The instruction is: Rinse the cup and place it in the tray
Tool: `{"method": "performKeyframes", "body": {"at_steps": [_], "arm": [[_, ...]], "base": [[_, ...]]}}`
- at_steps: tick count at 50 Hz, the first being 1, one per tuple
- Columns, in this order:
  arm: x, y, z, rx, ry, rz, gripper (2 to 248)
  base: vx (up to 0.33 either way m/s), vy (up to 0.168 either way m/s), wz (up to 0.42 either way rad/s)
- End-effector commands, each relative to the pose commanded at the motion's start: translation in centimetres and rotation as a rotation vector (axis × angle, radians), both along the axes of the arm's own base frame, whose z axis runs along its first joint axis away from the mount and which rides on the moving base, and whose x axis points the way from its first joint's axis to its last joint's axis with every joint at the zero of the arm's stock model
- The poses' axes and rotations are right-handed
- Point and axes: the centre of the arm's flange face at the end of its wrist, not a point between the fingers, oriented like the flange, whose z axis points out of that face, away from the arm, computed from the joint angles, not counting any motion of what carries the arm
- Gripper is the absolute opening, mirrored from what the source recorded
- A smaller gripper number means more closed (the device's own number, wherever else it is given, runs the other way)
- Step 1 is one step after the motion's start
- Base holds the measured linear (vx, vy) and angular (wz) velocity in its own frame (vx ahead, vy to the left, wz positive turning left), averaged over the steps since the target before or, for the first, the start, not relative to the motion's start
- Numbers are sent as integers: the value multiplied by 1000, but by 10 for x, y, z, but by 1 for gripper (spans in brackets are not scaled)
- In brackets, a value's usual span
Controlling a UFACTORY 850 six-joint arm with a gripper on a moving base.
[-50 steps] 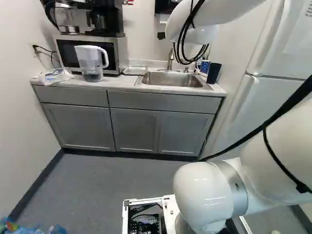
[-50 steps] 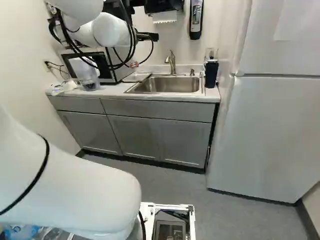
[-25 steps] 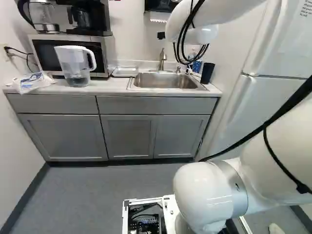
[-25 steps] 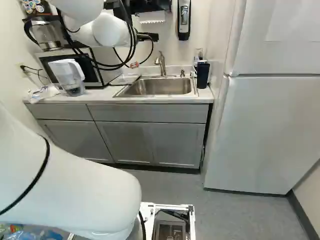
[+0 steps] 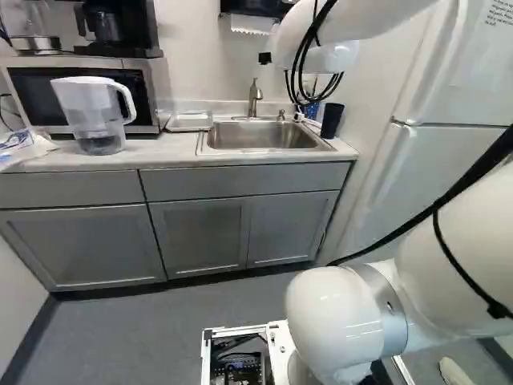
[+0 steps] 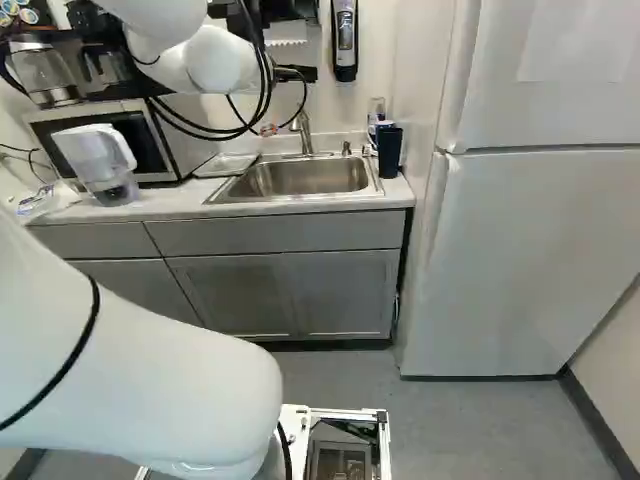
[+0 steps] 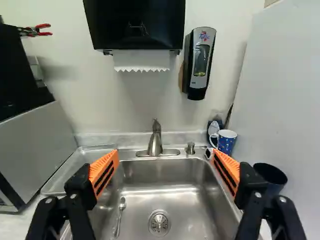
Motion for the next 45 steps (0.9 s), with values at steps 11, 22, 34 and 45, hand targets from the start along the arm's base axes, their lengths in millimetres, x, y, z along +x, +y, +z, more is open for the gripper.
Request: {"method": "performKeyframes", "body": {"at_steps": [11, 22, 34, 45], "arm": [[0, 0, 0, 0, 0, 0, 247], [0, 0, 0, 0, 0, 0, 247], [0, 0, 0, 0, 0, 0, 247], [0, 0, 0, 0, 0, 0, 247]], "base": [[72, 44, -32], [94, 58, -13], [112, 62, -15], [117, 65, -24]]}}
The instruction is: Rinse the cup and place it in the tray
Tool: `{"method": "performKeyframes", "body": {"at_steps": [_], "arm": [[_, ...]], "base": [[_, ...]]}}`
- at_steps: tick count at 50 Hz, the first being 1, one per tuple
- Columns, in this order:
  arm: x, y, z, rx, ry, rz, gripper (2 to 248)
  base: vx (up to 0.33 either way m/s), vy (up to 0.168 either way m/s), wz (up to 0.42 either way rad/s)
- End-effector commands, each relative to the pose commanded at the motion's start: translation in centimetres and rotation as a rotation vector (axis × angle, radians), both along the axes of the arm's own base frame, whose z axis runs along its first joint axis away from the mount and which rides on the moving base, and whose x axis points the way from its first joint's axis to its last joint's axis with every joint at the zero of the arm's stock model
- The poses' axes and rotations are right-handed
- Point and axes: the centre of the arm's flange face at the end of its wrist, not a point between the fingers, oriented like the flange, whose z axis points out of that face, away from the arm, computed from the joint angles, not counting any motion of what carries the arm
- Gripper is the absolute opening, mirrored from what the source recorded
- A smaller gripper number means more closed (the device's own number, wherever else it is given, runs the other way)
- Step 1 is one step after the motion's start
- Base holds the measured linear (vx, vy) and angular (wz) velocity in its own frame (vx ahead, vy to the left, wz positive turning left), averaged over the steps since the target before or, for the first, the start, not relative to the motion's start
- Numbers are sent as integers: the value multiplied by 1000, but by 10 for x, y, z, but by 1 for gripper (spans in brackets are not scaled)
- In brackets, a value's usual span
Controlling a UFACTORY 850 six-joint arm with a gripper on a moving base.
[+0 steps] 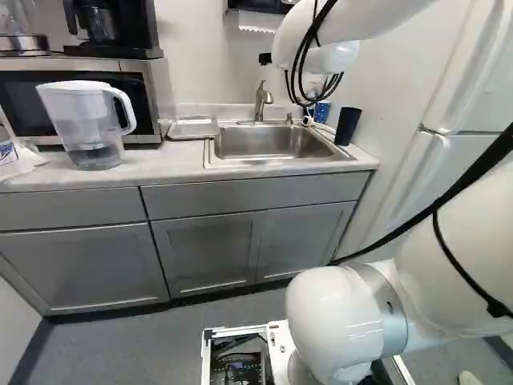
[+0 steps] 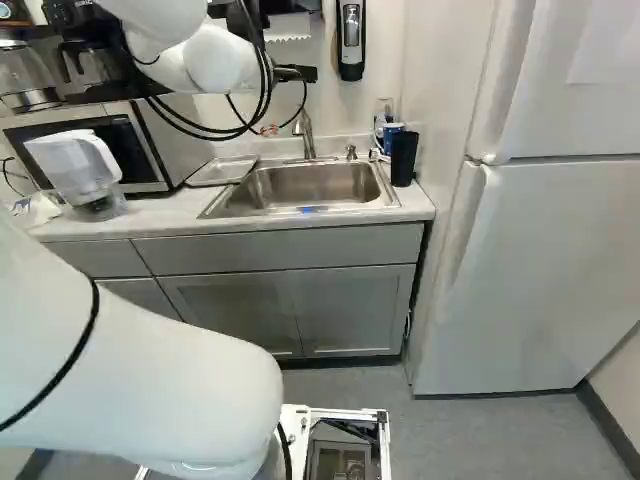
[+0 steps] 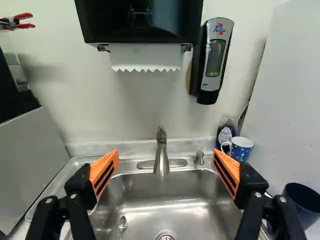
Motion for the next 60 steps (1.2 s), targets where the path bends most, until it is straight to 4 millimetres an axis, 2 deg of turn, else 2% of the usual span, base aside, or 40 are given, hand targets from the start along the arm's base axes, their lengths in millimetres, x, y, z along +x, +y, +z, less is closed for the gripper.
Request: {"method": "performKeyframes", "body": {"at_steps": [24, 60], "arm": [[0, 0, 0, 0, 0, 0, 247], [0, 0, 0, 0, 0, 0, 247]], "base": [[116, 33, -194], [51, 35, -11]]}}
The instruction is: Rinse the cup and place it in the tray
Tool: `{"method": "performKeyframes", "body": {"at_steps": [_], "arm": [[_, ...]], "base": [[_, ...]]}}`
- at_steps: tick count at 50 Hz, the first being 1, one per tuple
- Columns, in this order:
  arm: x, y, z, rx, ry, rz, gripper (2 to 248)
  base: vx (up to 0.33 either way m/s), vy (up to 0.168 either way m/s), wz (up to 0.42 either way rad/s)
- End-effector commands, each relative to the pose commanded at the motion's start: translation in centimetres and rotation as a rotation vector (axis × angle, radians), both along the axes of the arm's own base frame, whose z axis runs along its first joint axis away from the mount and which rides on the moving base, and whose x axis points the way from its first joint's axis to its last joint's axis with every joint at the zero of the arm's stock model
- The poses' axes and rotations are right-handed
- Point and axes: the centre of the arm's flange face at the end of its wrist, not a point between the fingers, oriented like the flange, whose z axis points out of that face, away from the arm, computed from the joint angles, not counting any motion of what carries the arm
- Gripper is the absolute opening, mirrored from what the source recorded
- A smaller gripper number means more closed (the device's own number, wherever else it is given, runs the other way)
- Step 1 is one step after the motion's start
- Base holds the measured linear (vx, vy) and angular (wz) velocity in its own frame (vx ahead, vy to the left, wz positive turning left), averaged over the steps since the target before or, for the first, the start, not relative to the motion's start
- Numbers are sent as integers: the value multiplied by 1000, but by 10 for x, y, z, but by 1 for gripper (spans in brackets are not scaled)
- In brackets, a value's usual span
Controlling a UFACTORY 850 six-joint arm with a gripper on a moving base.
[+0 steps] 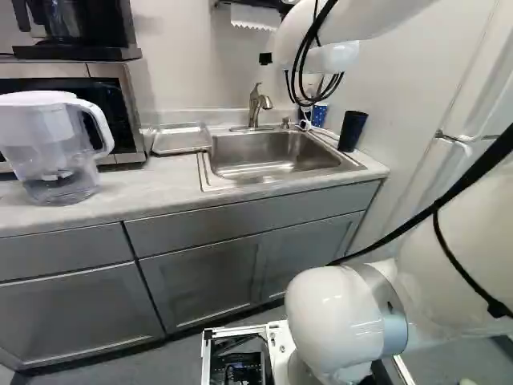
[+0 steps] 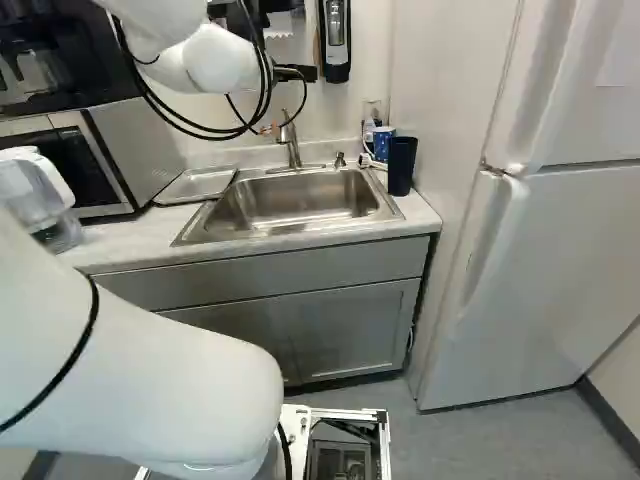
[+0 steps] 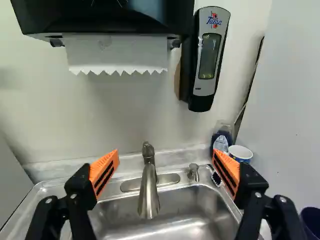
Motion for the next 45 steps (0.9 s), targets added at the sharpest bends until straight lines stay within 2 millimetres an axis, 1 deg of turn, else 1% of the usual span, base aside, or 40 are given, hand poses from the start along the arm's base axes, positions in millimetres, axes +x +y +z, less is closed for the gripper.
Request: {"method": "performKeyframes", "body": {"at_steps": [24, 45], "arm": [[1, 0, 0, 0, 0, 0, 247], [13, 0, -2, 6, 35, -2, 247]], "base": [[0, 0, 0], [0, 0, 0]]}}
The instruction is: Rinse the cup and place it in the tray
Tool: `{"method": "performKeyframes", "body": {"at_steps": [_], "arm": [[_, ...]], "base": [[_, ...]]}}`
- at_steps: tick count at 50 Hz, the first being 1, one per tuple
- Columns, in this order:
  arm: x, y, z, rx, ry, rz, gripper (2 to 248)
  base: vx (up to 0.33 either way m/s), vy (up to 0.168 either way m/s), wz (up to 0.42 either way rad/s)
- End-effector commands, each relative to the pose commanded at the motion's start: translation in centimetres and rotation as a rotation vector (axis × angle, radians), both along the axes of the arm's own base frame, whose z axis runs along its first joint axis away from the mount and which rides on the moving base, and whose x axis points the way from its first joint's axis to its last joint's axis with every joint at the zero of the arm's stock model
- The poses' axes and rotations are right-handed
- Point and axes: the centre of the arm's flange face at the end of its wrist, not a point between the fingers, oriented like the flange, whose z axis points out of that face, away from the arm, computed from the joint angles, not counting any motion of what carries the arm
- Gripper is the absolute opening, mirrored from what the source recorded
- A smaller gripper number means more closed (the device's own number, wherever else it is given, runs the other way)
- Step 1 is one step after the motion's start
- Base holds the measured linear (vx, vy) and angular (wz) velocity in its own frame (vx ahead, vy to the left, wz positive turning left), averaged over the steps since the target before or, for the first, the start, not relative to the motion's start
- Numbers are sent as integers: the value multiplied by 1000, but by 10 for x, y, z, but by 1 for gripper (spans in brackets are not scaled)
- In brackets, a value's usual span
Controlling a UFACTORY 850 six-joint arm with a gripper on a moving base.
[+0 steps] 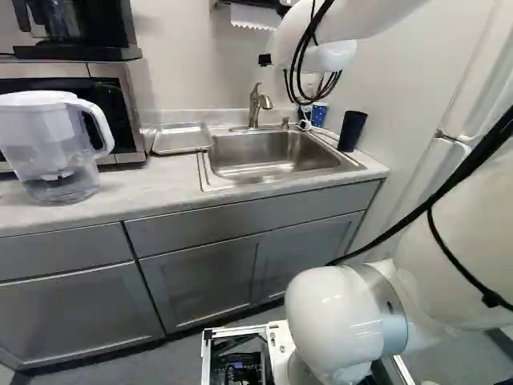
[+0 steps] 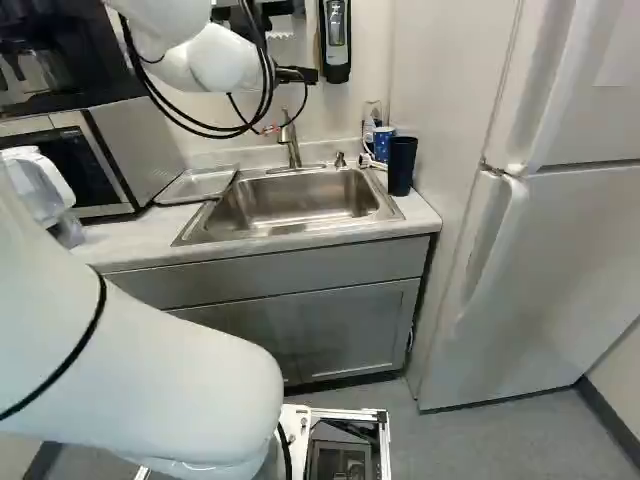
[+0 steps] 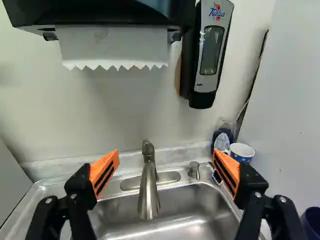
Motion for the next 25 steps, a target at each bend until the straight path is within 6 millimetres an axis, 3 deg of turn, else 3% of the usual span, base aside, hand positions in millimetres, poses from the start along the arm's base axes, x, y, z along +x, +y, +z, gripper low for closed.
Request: {"method": "performKeyframes", "body": {"at_steps": [25], "arm": [[26, -1, -3, 16, 61, -9, 247]], "base": [[0, 0, 0]]}}
